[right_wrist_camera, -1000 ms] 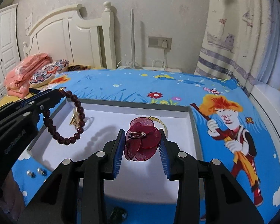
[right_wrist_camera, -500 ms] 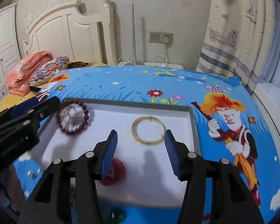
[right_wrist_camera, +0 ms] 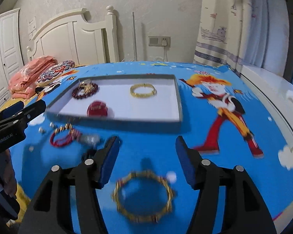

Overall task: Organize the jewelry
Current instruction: 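Move the right tool to the gold link bracelet and grasp it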

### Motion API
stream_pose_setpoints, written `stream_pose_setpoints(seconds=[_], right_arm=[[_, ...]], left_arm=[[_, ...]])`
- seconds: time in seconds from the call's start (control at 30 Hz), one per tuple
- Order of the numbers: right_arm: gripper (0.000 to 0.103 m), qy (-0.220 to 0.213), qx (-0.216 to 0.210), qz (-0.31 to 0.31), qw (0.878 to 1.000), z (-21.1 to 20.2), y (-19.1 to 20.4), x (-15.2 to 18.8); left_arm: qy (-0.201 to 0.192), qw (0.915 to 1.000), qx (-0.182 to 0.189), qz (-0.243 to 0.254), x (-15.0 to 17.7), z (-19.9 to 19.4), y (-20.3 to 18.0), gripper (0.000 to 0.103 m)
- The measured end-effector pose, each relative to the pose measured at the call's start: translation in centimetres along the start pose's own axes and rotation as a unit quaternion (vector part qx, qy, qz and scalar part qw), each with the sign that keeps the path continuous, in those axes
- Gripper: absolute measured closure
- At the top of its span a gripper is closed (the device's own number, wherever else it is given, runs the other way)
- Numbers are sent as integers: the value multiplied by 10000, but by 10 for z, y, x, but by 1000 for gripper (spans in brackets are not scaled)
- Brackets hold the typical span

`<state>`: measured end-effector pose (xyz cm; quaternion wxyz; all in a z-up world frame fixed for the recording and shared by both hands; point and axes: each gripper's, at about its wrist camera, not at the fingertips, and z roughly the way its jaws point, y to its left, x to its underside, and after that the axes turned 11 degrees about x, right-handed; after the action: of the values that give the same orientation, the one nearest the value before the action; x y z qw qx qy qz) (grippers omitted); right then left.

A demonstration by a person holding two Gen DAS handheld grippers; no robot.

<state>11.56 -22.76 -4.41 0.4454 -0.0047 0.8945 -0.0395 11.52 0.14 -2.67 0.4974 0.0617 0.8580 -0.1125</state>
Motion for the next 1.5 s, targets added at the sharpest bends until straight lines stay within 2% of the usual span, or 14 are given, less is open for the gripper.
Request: stream_pose_setpoints(seconds=[0.3,0.67,0.9,1.0,1.17,1.4,1.47,1.5], right_arm=[[44,-86,16,38,10000,-30,-14,47],[44,-169,-37,-127,9998,-32,-6,56],[44,-235,-84,-621,9978,-24,21,55],[48,-228,-144,-646,9975,-18,25,55],[62,-227,-350,-473,9980,-12,20,54],[64,-397,-146,-417,9982,-11,21,57],[79,-439,-136,-424,9980,-12,21,58],[81,-449,-139,-429,9980,-12,20,58]], left_arm=[[158,9997,114,161,37,-10,-20,6],[247,9972,70,697,62,-6,-47,6],[252,9977,75,621,64,-4,-42,6],[263,9981,78,557,63,-4,-38,6],[251,9985,110,482,62,-2,-37,6],[180,9991,55,391,63,1,-46,6],[151,9991,65,384,64,1,-49,6],[142,9991,75,385,64,1,-50,6]])
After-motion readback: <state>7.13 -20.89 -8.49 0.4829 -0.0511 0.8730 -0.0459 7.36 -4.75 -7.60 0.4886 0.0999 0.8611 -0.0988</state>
